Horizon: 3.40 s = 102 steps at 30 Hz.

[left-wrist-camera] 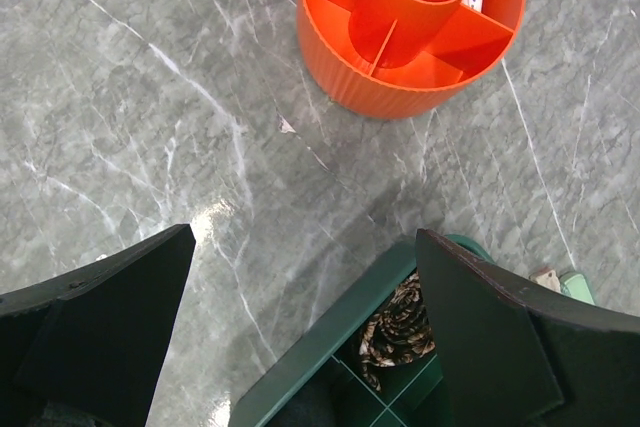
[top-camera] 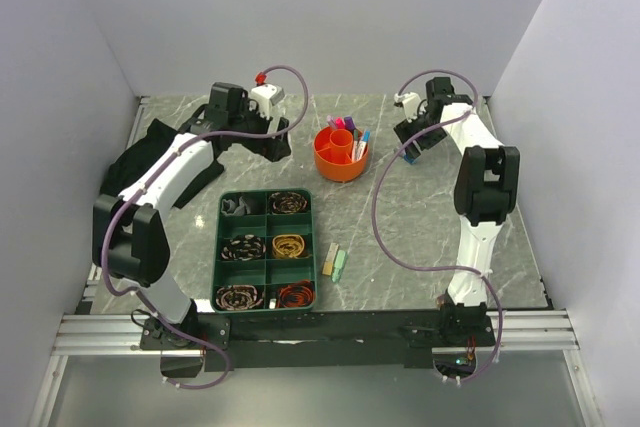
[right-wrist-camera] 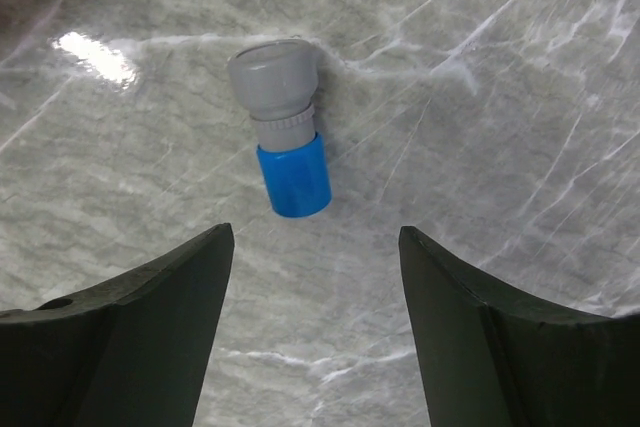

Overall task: Sort the stationery into containers
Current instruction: Pick up the stationery from the center of the board, then place the stationery in the storage box.

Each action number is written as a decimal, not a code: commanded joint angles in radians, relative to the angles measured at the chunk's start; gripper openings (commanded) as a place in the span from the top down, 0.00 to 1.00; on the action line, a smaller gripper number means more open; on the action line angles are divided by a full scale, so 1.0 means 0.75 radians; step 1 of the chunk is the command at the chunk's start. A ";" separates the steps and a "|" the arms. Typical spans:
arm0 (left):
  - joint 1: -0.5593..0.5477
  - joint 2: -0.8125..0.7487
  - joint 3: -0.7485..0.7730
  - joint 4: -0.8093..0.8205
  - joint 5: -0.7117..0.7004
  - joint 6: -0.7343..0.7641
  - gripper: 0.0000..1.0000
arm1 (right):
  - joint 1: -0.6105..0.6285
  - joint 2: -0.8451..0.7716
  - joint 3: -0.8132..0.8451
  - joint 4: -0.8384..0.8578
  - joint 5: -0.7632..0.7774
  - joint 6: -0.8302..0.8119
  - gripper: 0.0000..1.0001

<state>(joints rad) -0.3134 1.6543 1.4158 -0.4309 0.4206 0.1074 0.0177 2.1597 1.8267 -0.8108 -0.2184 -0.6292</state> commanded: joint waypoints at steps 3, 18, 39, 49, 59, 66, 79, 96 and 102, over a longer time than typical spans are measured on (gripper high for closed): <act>0.009 0.007 0.053 0.037 0.006 -0.031 0.01 | 0.013 0.055 -0.002 0.058 0.015 -0.038 0.27; 0.009 0.048 0.063 0.045 0.004 -0.039 0.00 | 0.034 0.094 -0.012 0.048 -0.054 -0.147 0.63; 0.043 0.022 0.031 0.155 0.041 -0.074 0.01 | 0.048 -0.327 -0.075 -0.042 -0.077 -0.232 0.99; 0.109 0.079 0.035 0.217 0.081 -0.123 0.01 | 0.397 -0.695 -0.242 0.021 0.229 -0.733 1.00; 0.156 0.001 -0.118 0.374 0.149 -0.247 0.00 | 0.676 -0.765 -0.511 0.273 0.596 -1.143 1.00; 0.183 -0.093 -0.274 0.472 0.155 -0.282 0.01 | 0.741 -0.620 -0.364 0.204 0.647 -1.114 1.00; 0.187 -0.205 -0.413 0.523 0.112 -0.270 0.01 | 0.827 -0.477 -0.296 0.130 0.672 -1.157 1.00; 0.193 -0.236 -0.472 0.560 0.116 -0.303 0.01 | 0.862 -0.399 -0.290 0.179 0.745 -1.161 0.78; 0.201 -0.207 -0.464 0.564 0.139 -0.333 0.01 | 0.886 -0.401 -0.319 0.197 0.743 -1.141 0.75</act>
<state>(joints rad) -0.1703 1.5131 1.0607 -0.0486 0.5007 -0.1181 0.6624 1.8557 1.5791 -0.7021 0.3122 -1.4918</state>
